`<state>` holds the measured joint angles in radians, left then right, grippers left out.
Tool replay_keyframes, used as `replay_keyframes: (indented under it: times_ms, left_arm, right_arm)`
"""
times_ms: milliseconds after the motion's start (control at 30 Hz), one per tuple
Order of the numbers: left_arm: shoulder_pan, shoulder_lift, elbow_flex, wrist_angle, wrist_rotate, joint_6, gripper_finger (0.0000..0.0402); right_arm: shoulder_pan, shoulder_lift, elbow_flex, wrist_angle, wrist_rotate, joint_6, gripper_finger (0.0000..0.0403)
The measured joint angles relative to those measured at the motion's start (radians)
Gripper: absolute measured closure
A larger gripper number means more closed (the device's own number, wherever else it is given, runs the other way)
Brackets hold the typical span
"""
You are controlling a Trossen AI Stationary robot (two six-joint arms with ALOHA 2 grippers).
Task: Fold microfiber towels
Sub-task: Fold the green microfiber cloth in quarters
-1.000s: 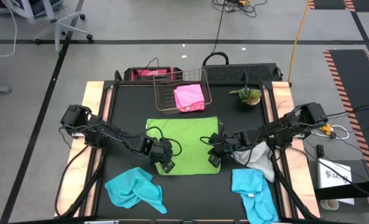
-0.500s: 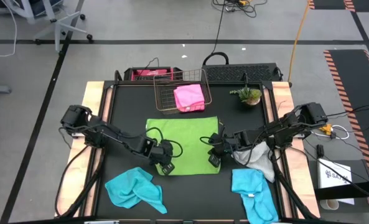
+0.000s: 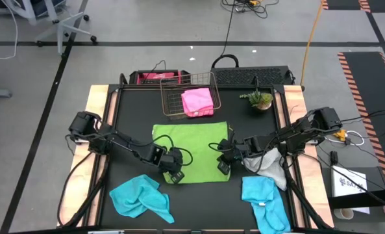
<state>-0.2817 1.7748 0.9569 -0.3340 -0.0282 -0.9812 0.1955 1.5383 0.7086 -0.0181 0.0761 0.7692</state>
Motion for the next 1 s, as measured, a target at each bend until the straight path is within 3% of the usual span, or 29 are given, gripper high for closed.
replay_keyframes:
  times_ms: [200,433,733,1000]
  left_arm:
    - [0.005,0.002,0.0,-0.002,-0.003,-0.04,0.028]
    - [0.006,-0.02,-0.005,-0.021,-0.011,-0.038,0.0388]
    - [0.007,-0.142,-0.005,-0.063,-0.062,-0.064,0.0398]
    - [-0.064,-0.198,-0.005,-0.337,-0.073,-0.296,0.04]
  right_arm:
    - [0.0,0.0,0.0,0.0,-0.002,-0.004,0.0403]
    - [0.0,0.0,0.0,0.0,-0.002,-0.008,0.0403]
    - [0.0,0.0,0.0,-0.001,-0.013,-0.022,0.0403]
    - [0.0,0.0,0.0,-0.001,-0.028,-0.022,0.0403]
